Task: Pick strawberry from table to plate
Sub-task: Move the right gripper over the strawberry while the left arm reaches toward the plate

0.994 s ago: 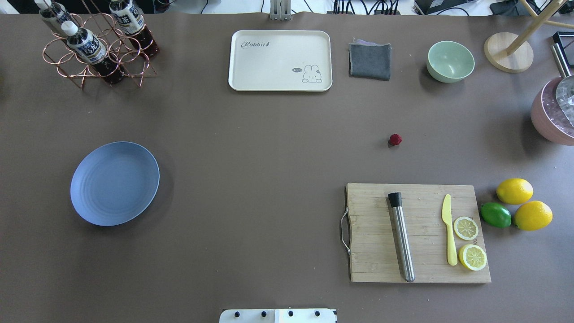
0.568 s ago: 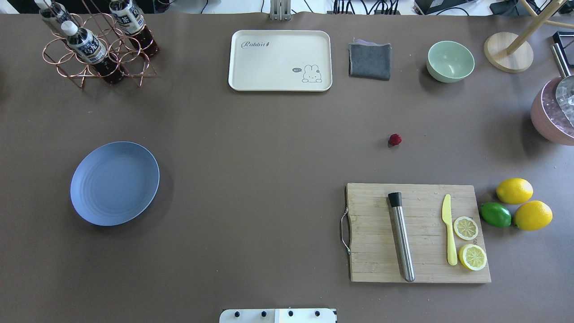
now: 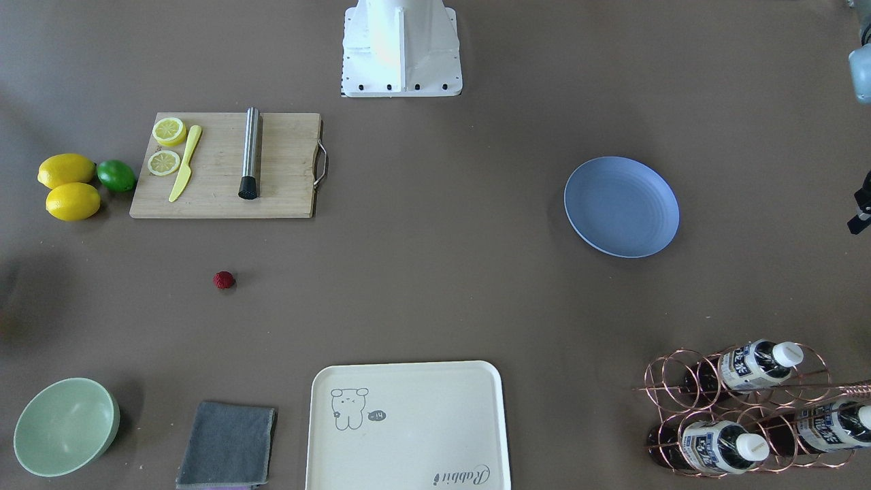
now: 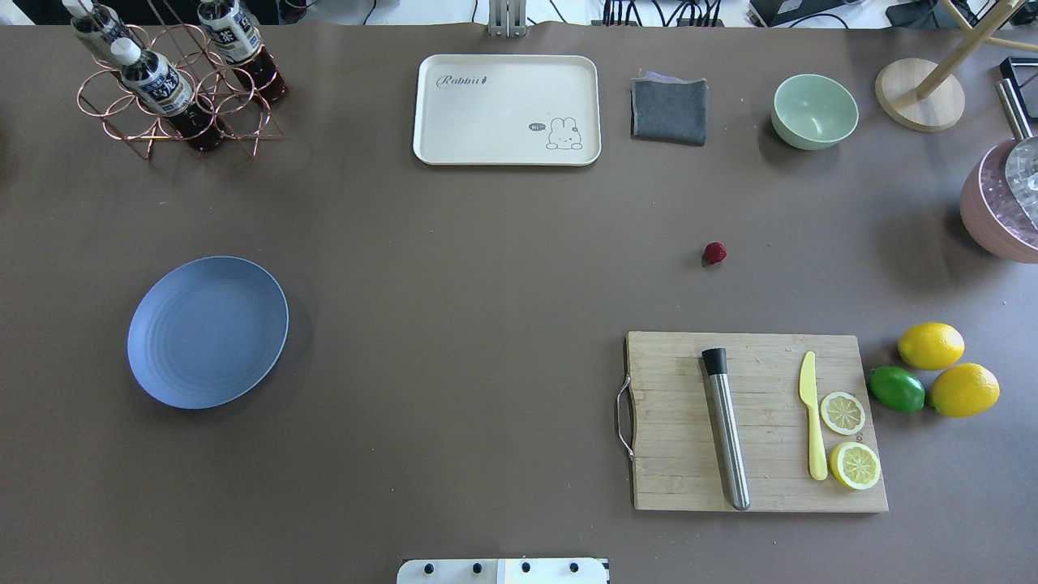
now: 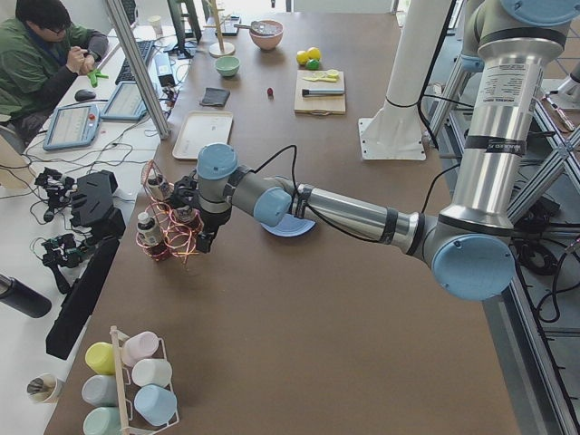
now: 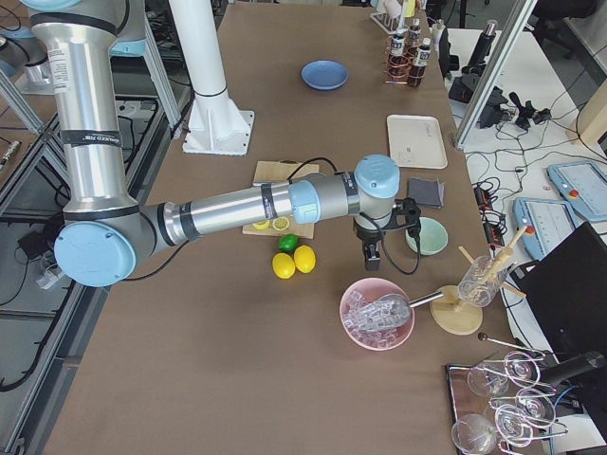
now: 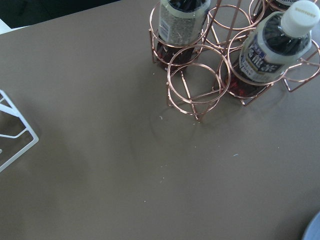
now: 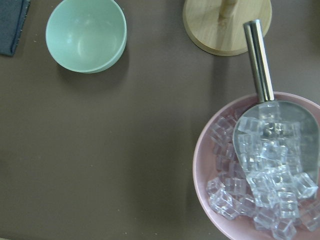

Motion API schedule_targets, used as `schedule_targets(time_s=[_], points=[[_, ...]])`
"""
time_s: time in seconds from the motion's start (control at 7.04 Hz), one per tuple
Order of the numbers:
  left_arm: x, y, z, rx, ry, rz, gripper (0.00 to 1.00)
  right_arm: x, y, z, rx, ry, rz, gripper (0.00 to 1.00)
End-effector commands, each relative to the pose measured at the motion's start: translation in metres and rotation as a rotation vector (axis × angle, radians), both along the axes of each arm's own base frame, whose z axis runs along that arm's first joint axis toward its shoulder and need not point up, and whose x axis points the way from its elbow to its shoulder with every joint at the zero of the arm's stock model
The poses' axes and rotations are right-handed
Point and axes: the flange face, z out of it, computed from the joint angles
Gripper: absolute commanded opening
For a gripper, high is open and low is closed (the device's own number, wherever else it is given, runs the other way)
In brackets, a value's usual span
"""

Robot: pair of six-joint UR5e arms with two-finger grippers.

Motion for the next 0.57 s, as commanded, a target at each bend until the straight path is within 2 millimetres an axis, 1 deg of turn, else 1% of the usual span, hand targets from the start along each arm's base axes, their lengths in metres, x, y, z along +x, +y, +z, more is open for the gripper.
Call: schedule_targets(time_s=[0.0, 0.14, 0.28, 0.43], points=[[0.012, -0.005, 0.005, 0.03, 0.021, -0.008, 0.98, -0.054, -0.019, -0.042, -0.017, -0.025, 0.005, 1.0], [0.013, -0.005, 0.002, 0.037, 0.023, -0.004, 0.98, -0.081, -0.023, -0.057, -0.025, -0.041, 0.063, 1.0], [0.014, 0.0, 0.007, 0.026, 0.028, 0.002, 0.98, -0.126, -0.019, -0.065, -0.019, -0.048, 0.073, 1.0], [0.026, 0.011, 0.019, 0.014, 0.052, 0.04, 0.98, -0.156, -0.022, -0.082, -0.008, -0.053, 0.079, 1.0]])
